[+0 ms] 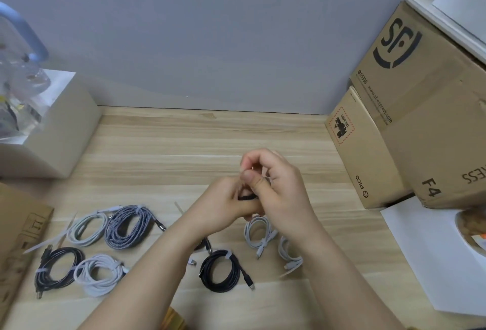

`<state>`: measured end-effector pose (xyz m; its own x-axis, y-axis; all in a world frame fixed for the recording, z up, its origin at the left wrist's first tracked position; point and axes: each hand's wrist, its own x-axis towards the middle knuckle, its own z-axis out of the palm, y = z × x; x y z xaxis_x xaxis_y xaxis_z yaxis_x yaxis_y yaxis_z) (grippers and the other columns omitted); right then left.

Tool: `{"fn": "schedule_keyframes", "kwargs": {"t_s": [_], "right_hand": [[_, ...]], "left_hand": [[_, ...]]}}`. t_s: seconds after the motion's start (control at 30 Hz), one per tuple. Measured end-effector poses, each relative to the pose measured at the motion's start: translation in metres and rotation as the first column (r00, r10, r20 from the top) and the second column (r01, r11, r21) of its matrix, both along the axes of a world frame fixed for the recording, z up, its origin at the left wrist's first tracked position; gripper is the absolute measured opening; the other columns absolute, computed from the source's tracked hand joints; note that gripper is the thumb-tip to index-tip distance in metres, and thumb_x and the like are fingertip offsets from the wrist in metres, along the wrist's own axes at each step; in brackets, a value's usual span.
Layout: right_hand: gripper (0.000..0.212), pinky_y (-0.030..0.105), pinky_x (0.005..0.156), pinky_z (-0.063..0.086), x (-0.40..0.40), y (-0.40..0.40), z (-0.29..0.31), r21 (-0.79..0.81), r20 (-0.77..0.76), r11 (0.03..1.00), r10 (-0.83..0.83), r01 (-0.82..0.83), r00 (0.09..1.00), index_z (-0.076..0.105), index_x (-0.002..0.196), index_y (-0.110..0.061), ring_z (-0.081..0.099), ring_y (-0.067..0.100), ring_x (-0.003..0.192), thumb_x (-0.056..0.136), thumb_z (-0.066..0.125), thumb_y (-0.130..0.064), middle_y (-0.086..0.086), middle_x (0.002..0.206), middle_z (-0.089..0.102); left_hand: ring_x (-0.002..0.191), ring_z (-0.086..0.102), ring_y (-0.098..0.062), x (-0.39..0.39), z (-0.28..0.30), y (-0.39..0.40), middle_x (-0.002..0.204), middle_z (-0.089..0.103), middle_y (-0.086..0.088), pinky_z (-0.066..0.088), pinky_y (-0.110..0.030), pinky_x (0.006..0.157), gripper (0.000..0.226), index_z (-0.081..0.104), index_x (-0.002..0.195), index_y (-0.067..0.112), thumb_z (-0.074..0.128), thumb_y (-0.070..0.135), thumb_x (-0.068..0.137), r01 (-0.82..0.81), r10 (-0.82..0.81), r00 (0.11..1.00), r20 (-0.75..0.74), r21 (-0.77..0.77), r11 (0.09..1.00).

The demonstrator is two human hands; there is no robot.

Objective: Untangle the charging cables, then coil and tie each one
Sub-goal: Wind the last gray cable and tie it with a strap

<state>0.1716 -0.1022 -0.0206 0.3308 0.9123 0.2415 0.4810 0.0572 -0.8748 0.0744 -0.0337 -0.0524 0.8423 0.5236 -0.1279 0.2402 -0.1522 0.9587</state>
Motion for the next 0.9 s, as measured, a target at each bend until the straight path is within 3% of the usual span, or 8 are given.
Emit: {"fn": "schedule_keyframes", "kwargs": {"t_s": [0.13, 0.23, 0.33, 0.47, 0.57, 0.67, 0.8, 0.9], "right_hand": [[0.019, 0.005, 0.073, 0.039, 0.022, -0.002, -0.009, -0.186, -0.107, 0.98, 0.044, -0.064, 0.993, 0.057, 0.09, -0.034, 0.055, 0.002, 0.09, 0.084, 0.066, -0.018, -0.005, 0.101, 0.062], [0.033, 0.012, 0.086, 0.043, 0.039, -0.009, -0.021, -0.323, -0.155, 0.927, 0.145, -0.189, 0.977, 0.059, 0.103, -0.036, 0.058, -0.001, 0.099, 0.076, 0.075, -0.027, -0.015, 0.107, 0.063], [0.049, 0.015, 0.084, 0.047, 0.045, -0.01, -0.03, -0.36, -0.124, 0.912, 0.163, -0.197, 0.979, 0.058, 0.105, -0.041, 0.058, -0.001, 0.097, 0.069, 0.081, -0.017, -0.012, 0.111, 0.064], [0.033, 0.027, 0.083, 0.053, 0.042, -0.003, -0.057, -0.425, -0.159, 0.9, 0.028, -0.094, 0.987, 0.066, 0.108, -0.027, 0.065, 0.01, 0.089, 0.079, 0.074, -0.013, -0.007, 0.101, 0.069], [0.023, 0.038, 0.076, 0.052, 0.042, 0.009, -0.089, -0.493, -0.326, 0.867, -0.103, -0.075, 0.94, 0.066, 0.104, -0.02, 0.065, 0.024, 0.084, 0.083, 0.068, -0.01, 0.009, 0.097, 0.07], [0.018, 0.036, 0.061, 0.049, 0.043, 0.025, -0.119, -0.537, -0.453, 0.842, -0.241, -0.046, 0.858, 0.061, 0.095, -0.018, 0.059, 0.028, 0.072, 0.083, 0.068, -0.007, 0.02, 0.086, 0.065], [0.019, 0.025, 0.05, 0.041, 0.04, 0.046, -0.158, -0.616, -0.441, 0.787, -0.321, -0.023, 0.838, 0.058, 0.1, -0.011, 0.055, 0.019, 0.063, 0.084, 0.068, -0.013, 0.012, 0.083, 0.064], [0.013, 0.023, 0.057, 0.041, 0.039, 0.053, -0.178, -0.662, -0.326, 0.749, -0.321, 0.028, 0.889, 0.061, 0.098, -0.014, 0.056, 0.014, 0.071, 0.086, 0.066, -0.015, 0.0, 0.082, 0.062]], "left_hand": [[0.056, 0.059, -0.008, -0.007, 0.001, 0.011, 0.07, 0.068, -0.01, 0.044, -0.015, 0.055, 0.005, 0.066, 0.081, 0.003, 0.064, 0.003, 0.085, 0.046, -0.036, 0.998, 0.048, -0.218, 0.975], [0.062, 0.061, -0.016, -0.015, -0.004, 0.022, 0.074, 0.07, -0.011, 0.047, -0.022, 0.06, 0.011, 0.072, 0.08, 0.015, 0.068, 0.025, 0.078, 0.06, -0.038, 0.997, 0.071, -0.329, 0.943], [0.06, 0.056, -0.018, -0.016, -0.014, 0.034, 0.065, 0.063, -0.006, 0.043, -0.025, 0.057, 0.022, 0.071, 0.068, 0.013, 0.069, 0.035, 0.072, -0.081, 0.099, 0.995, 0.026, -0.385, 0.919], [0.064, 0.056, -0.006, -0.011, -0.035, 0.044, 0.073, 0.064, 0.002, 0.042, -0.019, 0.06, 0.027, 0.066, 0.076, 0.016, 0.076, 0.039, 0.065, -0.41, 0.406, 0.912, -0.067, -0.206, 0.888], [0.088, 0.055, -0.004, -0.009, -0.054, 0.049, 0.098, 0.058, 0.007, 0.043, -0.011, 0.071, 0.048, 0.061, 0.106, 0.017, 0.082, 0.035, 0.066, -0.256, 0.234, 0.945, -0.226, -0.075, 0.964], [0.075, 0.062, 0.0, -0.009, -0.083, 0.051, 0.092, 0.064, 0.001, 0.046, -0.01, 0.063, 0.03, 0.058, 0.111, 0.008, 0.069, 0.012, 0.083, -0.152, 0.072, 0.958, -0.277, -0.279, 0.948], [0.072, 0.062, -0.019, -0.005, -0.135, 0.06, 0.084, 0.065, -0.003, 0.05, -0.034, 0.072, 0.029, 0.054, 0.1, 0.013, 0.074, 0.016, 0.08, -0.437, 0.323, 0.861, -0.394, -0.245, 0.866], [0.082, 0.061, -0.023, 0.001, -0.155, 0.062, 0.084, 0.064, -0.002, 0.045, -0.03, 0.072, 0.023, 0.059, 0.092, 0.016, 0.074, 0.029, 0.079, -0.405, 0.355, 0.817, -0.455, -0.015, 0.914]]}}
